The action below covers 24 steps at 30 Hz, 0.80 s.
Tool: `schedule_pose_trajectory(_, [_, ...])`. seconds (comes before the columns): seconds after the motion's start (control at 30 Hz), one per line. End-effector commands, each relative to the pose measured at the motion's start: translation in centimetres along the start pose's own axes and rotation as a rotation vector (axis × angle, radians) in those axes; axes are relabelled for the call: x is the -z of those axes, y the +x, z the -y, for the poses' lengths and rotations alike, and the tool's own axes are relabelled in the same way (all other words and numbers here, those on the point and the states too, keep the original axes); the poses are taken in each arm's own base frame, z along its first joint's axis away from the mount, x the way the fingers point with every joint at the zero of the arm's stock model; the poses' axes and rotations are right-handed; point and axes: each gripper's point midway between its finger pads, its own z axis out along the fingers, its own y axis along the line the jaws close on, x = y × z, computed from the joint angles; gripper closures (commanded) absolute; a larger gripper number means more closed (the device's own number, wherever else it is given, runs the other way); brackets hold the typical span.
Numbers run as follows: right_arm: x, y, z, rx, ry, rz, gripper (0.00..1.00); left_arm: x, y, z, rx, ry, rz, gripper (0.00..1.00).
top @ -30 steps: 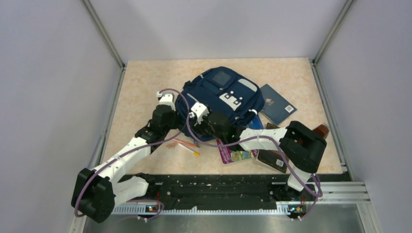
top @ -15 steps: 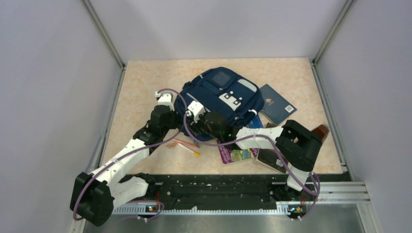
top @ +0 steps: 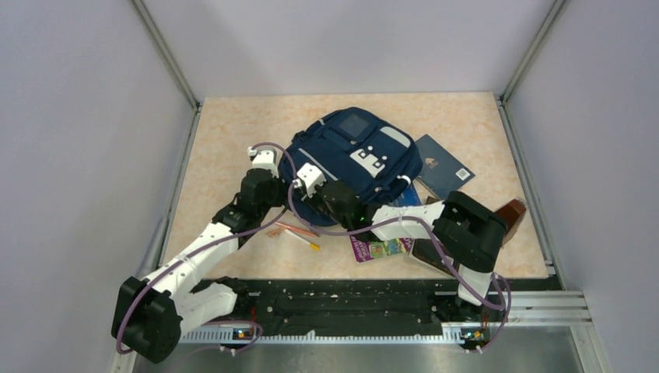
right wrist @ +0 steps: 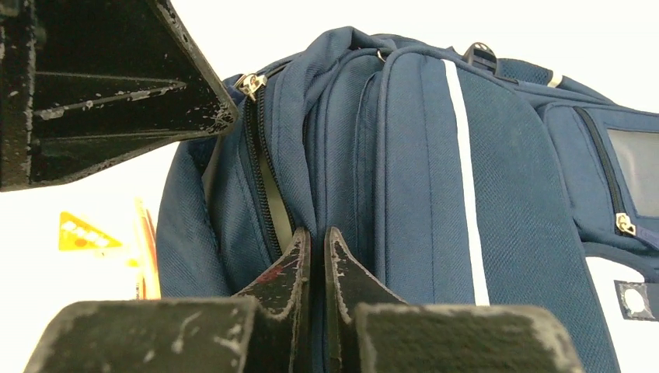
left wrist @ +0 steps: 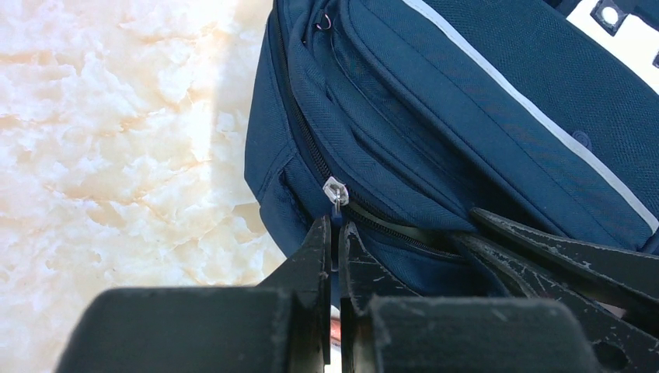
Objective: Pack the student bag
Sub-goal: Unzip the student bag at the center of the board.
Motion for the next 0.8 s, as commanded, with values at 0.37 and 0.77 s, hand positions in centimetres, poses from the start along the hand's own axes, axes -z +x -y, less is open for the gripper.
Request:
schedule_pose_trajectory(0.37, [6.8,-10.2,4.6,-0.024,0.089,0.258,1.0,-1.2,-8.6,-1.9,0.165,-0.077,0.189,1.0])
schedule_pose_trajectory(0.77, [11.3,-13.4,7.1,0.005,0.138,0.338,1.0,-2.9,-12.7,-3.8,0.113,-0.087,0.225,1.0])
